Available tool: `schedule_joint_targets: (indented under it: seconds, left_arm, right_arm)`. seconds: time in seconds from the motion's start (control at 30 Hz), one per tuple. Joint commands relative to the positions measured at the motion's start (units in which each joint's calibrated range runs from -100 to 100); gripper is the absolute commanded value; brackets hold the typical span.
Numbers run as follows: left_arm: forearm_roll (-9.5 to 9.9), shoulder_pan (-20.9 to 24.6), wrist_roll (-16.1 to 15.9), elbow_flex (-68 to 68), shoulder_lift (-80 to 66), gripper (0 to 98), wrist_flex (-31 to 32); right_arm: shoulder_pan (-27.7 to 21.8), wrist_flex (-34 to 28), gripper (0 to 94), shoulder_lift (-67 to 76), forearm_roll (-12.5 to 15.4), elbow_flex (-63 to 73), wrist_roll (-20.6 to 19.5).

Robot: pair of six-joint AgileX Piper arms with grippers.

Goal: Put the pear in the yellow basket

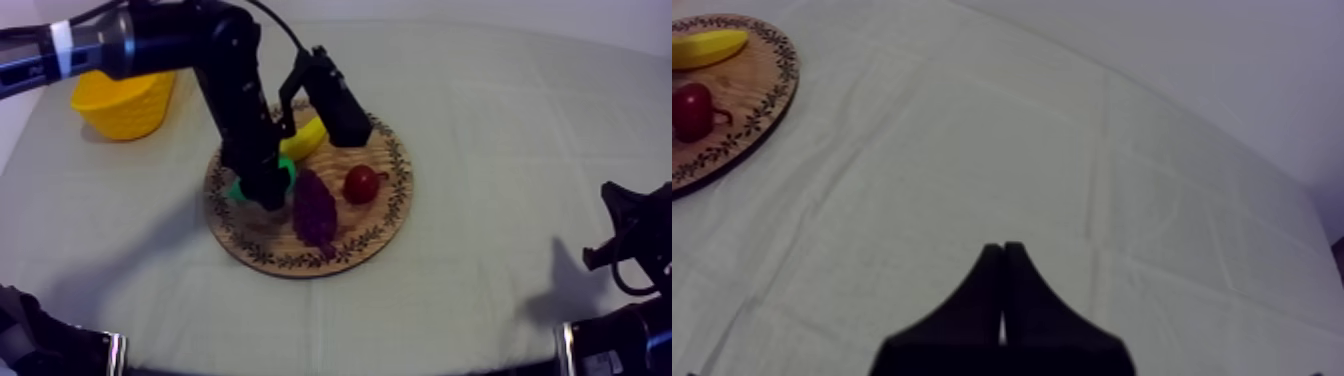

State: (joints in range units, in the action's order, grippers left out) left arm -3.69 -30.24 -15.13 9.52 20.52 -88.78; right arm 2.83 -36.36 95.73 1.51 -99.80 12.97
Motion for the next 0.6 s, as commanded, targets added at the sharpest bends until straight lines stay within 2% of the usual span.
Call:
schedule_joint_targets:
  seconds: [0.0,0.3,0.57]
  left_arm:
    - [0.07,-0.3,0.1,-0.8,-2.0,51.7,-1.1]
    - [0.54,-1.6,1.3,-6.0,-8.0,52.2,-6.4]
    - [0.49,-1.9,3.7,-6.5,-11.4,52.0,-6.9]
  right_arm:
    - [0.0,0.0,0.4,0.0,0.0,0.0,0.0]
    - [0.0,0.0,0.4,0.0,0.0,0.0,0.0]
    - [0.0,0.0,0.4,0.0,0.0,0.0,0.0]
